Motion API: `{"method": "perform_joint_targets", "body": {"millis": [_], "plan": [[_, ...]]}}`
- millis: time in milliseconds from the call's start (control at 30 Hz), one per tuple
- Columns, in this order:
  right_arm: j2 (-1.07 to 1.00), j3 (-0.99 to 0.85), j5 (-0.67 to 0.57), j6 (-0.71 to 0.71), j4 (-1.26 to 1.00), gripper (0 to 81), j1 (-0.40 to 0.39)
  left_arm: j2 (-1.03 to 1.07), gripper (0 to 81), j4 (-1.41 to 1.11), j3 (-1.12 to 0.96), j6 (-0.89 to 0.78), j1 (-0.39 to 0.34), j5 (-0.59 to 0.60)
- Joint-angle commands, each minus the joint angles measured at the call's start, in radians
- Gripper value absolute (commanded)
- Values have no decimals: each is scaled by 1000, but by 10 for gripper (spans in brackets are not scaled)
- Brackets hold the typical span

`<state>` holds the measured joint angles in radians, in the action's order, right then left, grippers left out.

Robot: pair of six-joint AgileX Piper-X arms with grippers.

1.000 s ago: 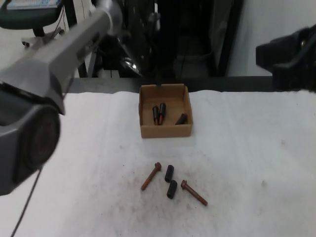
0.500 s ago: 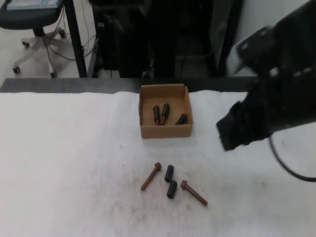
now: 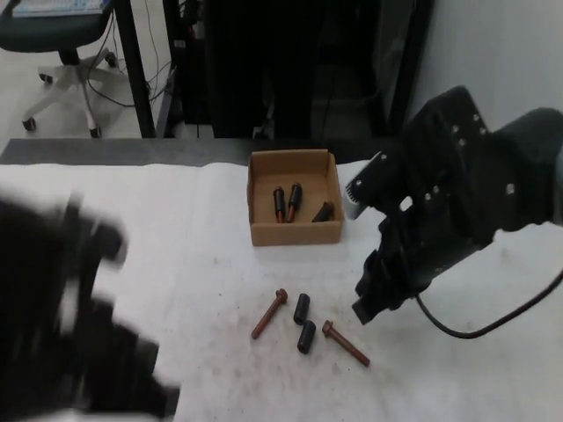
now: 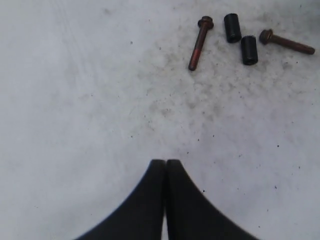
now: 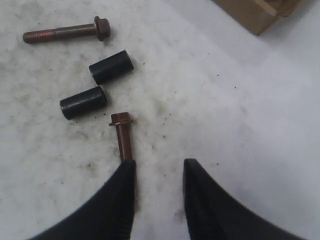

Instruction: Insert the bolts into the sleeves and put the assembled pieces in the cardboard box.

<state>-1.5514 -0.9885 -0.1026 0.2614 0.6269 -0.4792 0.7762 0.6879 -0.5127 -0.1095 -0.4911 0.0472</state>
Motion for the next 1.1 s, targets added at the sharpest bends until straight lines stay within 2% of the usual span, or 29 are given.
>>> {"method": "perform_joint_targets", "body": {"millis": [0, 100, 233, 533, 767, 1067], "plan": [[-23, -3, -11, 39, -54, 312, 2, -142, 3, -105, 106, -26, 2, -9], [-47, -5, -67, 120, -94, 312, -1, -203, 3, -108, 121, -26, 2, -9], [-85, -5, -69, 193, -81, 312, -15, -225, 3, -159, 120, -26, 2, -9], [-122, -5, 45, 343, -71, 312, -58, -208, 3, -176, 123, -26, 2, -9], [-152, -8, 43, 353, -72, 312, -62, -208, 3, -176, 126, -26, 2, -9], [-157, -34, 45, 352, -26, 312, -128, -208, 3, -148, 126, -26, 2, -9]]}}
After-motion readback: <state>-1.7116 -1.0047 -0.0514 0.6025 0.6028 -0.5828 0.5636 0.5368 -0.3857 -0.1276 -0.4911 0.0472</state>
